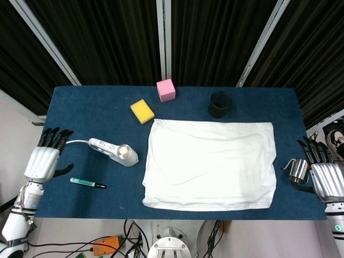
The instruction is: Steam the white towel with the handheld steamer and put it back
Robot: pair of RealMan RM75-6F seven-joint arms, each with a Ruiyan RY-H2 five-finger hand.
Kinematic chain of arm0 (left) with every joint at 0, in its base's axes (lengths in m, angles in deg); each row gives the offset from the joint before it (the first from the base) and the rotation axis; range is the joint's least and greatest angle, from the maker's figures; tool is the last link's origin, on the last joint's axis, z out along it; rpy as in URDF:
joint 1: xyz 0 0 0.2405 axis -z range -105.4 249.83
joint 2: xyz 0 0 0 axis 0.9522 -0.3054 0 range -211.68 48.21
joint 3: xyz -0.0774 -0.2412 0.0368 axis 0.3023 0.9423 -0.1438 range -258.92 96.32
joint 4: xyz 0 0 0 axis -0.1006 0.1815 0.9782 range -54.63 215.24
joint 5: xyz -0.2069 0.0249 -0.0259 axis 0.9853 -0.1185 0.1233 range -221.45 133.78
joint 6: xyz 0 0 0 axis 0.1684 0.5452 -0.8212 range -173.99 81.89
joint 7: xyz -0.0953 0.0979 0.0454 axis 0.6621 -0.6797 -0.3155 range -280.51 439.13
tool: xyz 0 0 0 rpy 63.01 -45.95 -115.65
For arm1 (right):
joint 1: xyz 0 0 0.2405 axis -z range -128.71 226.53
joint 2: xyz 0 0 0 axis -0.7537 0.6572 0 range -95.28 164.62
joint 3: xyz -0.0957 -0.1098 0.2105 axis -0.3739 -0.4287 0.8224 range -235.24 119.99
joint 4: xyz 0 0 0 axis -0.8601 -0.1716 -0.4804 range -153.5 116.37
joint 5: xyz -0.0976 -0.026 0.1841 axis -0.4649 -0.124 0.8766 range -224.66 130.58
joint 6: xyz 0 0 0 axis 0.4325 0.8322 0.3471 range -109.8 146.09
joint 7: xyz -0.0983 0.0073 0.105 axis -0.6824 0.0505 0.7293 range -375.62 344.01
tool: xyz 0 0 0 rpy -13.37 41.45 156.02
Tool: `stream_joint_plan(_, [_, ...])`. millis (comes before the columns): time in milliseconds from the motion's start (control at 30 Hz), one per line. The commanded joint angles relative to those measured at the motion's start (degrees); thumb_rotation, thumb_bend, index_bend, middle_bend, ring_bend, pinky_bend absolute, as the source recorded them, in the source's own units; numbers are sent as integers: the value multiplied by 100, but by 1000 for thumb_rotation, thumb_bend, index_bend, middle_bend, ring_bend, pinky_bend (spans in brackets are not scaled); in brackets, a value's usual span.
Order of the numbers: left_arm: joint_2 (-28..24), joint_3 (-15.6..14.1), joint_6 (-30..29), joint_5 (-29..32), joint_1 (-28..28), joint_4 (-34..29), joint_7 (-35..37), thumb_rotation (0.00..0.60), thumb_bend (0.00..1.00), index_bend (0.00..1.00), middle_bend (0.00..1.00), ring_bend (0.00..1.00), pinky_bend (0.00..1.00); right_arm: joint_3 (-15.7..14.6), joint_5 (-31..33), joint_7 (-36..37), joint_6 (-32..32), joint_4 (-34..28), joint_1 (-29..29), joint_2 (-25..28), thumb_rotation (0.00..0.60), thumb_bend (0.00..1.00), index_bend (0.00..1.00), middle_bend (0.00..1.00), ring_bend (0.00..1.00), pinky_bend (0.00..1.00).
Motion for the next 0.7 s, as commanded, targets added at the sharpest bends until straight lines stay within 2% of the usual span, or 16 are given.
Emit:
stream_joint_plan(33, [-32,259,1182,358,801,118,-385,600,118,194,190,111,29,-32,8,40,17,35,22,-35,600,96,0,12,0,0])
stream_joint_plan(333, [152,277,2347,1046,1602,253,-1424,600,119,195,196,112,29,-197,15,-29,469,96,-98,-141,600,95,0,12,0,0])
stream_joint_plan(533, [244,190,2697,1581,1918,202,-2053,600,119,253,288,165,29,-229,110,-61,741,96,-199,-222,600,96,0,12,0,0])
stream_joint_plan(700, [311,53,2926,1973,2186,215,-2543,600,118,272,314,193,29,-230,170,-111,943,120,-302,-247,600,95,0,12,0,0])
